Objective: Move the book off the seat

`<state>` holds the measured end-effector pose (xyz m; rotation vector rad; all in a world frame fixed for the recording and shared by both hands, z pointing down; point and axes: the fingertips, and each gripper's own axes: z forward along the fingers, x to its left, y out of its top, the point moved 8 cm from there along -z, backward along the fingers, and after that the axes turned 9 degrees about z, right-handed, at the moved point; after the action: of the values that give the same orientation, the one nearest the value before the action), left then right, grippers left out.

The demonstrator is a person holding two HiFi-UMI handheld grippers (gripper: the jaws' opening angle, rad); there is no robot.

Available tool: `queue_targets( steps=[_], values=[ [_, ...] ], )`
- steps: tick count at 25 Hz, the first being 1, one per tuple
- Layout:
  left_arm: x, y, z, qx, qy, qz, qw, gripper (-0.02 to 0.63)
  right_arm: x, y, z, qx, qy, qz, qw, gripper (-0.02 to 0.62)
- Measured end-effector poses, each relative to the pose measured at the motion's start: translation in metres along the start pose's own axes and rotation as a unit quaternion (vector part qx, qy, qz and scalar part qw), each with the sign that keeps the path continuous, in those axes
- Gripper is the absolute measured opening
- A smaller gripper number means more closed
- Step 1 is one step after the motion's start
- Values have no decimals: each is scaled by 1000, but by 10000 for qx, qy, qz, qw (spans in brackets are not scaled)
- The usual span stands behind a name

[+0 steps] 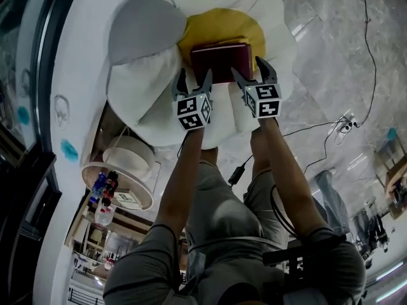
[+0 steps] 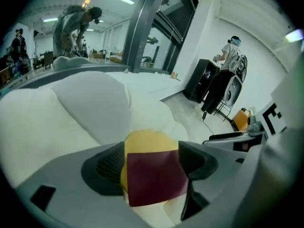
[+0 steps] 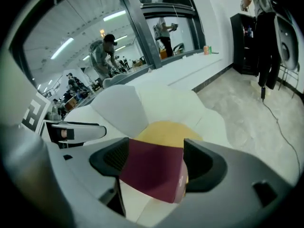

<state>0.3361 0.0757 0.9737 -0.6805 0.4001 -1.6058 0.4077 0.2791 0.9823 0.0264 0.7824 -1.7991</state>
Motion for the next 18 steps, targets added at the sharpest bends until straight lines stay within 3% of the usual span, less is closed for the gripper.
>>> queue_targets(
  steps=[5, 13, 18],
  values=[
    [10, -41, 37, 221, -72, -151, 9996, 344, -24, -38, 41, 515, 36, 112, 9986, 354],
    [31, -90, 78, 660, 36, -395, 9970, 345, -47, -75, 76, 915, 141, 319, 9952, 357],
    [30, -102, 93, 813, -492, -445, 9945, 342, -40, -89, 93, 1084, 271, 270, 9934, 362]
  ],
)
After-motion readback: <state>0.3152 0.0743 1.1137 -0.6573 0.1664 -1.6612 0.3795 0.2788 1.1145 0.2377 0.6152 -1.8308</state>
